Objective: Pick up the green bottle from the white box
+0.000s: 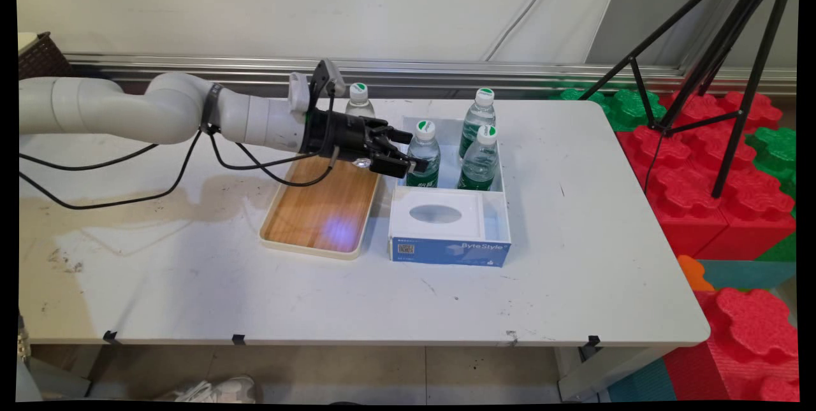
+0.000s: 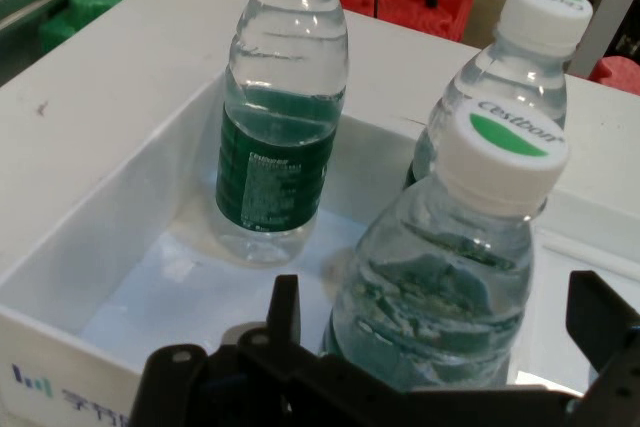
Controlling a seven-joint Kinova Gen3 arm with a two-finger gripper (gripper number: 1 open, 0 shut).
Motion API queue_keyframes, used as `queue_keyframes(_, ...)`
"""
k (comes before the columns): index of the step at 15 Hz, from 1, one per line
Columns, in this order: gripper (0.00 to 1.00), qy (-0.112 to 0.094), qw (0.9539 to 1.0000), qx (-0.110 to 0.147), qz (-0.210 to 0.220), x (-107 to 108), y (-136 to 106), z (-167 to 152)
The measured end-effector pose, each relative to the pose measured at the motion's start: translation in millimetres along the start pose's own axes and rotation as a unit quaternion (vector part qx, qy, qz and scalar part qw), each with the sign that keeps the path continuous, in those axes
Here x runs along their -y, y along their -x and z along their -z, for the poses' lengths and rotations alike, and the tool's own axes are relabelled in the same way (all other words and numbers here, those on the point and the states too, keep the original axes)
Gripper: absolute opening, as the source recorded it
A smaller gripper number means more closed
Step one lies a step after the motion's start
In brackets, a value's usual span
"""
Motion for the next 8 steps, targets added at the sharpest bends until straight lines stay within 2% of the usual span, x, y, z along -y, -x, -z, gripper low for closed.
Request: queue_keyframes(8,1.0,-0.002,1.0,0.001,-0.004,5,9,-15)
